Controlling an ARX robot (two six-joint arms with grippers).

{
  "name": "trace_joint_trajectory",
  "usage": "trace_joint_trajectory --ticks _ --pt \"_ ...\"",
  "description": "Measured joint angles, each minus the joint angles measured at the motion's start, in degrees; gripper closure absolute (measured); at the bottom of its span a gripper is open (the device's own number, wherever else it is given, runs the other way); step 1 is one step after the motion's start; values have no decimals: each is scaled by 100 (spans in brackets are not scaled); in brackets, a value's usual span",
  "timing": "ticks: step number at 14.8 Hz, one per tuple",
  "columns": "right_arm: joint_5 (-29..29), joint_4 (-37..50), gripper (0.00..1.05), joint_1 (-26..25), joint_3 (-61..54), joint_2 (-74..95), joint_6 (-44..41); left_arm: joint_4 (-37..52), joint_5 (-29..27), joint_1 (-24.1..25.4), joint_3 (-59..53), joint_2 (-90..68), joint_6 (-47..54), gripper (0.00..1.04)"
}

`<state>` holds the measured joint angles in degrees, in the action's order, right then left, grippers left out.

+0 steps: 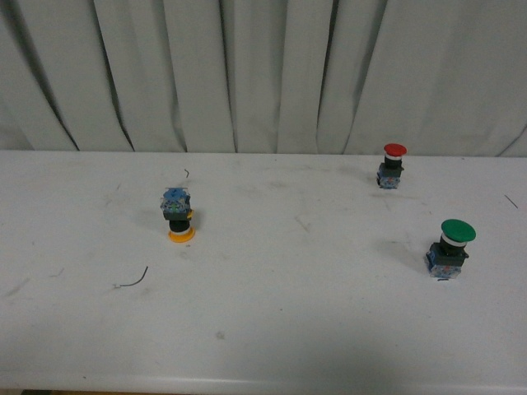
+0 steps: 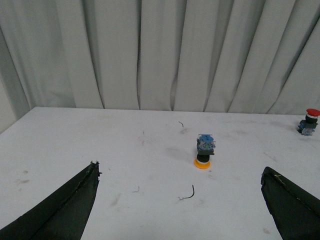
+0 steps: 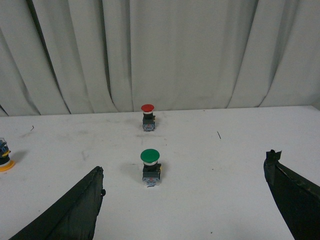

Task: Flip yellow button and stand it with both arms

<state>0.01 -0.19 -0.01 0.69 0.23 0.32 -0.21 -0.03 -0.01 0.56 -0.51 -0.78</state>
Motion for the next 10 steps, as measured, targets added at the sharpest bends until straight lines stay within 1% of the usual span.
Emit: trace_joint_trajectory --ticks 10 --pt "0 0 6 0 0 0 2 0 0 0 0 0 -2 7"
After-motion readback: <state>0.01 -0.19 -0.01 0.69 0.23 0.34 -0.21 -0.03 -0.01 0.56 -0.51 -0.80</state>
